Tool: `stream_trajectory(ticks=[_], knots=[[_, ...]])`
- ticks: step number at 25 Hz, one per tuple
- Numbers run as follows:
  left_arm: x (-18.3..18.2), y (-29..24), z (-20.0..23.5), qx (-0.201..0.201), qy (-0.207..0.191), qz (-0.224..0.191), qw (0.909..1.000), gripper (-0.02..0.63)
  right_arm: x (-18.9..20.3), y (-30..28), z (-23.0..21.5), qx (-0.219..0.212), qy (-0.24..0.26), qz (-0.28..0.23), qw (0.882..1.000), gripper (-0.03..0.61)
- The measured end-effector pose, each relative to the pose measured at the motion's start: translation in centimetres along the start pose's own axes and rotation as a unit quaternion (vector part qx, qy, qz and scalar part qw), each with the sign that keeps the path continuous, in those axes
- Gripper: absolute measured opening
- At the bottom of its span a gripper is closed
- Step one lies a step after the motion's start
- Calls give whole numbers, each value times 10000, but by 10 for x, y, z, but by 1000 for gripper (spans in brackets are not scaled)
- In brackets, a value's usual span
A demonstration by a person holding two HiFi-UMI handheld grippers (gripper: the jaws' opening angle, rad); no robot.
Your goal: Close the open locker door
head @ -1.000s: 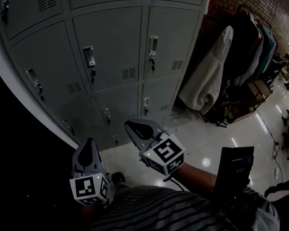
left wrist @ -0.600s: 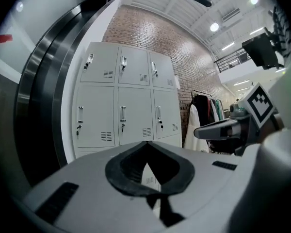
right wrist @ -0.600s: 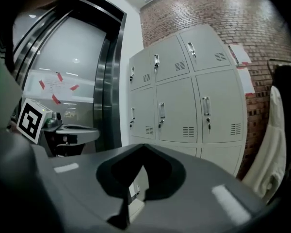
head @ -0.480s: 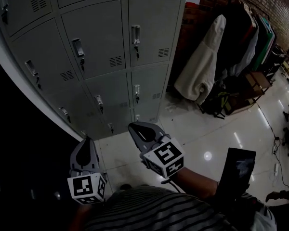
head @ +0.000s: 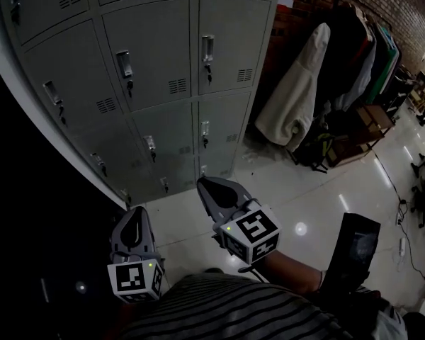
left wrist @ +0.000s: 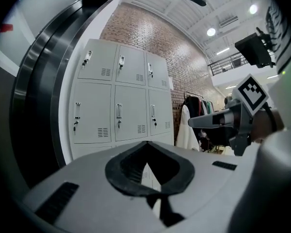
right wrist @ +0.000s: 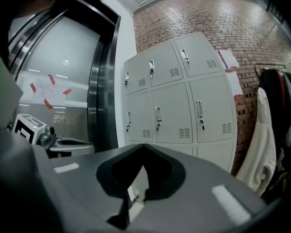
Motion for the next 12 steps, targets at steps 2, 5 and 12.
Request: stream_trajectory(ticks=[2,5,12], knots=[[3,6,10,-106,6,43,9999,3,3,-2,11,-27,119,7,9999,0],[6,14,24,-254,23,69,9997,3,5,-5,29,-124,174,13,9998,0],[5,28,38,-393,110,1,9992,3,12,-13,53,-272,191,173,9993,0]])
Point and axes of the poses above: the fingertips, and each gripper's own axes: y backward along the fingers, z to its left, x out of its underside, the point moved 3 cm from there along y, backward along the fingers, and after that the axes turned 13 degrees about -z, right-handed, at the moved point
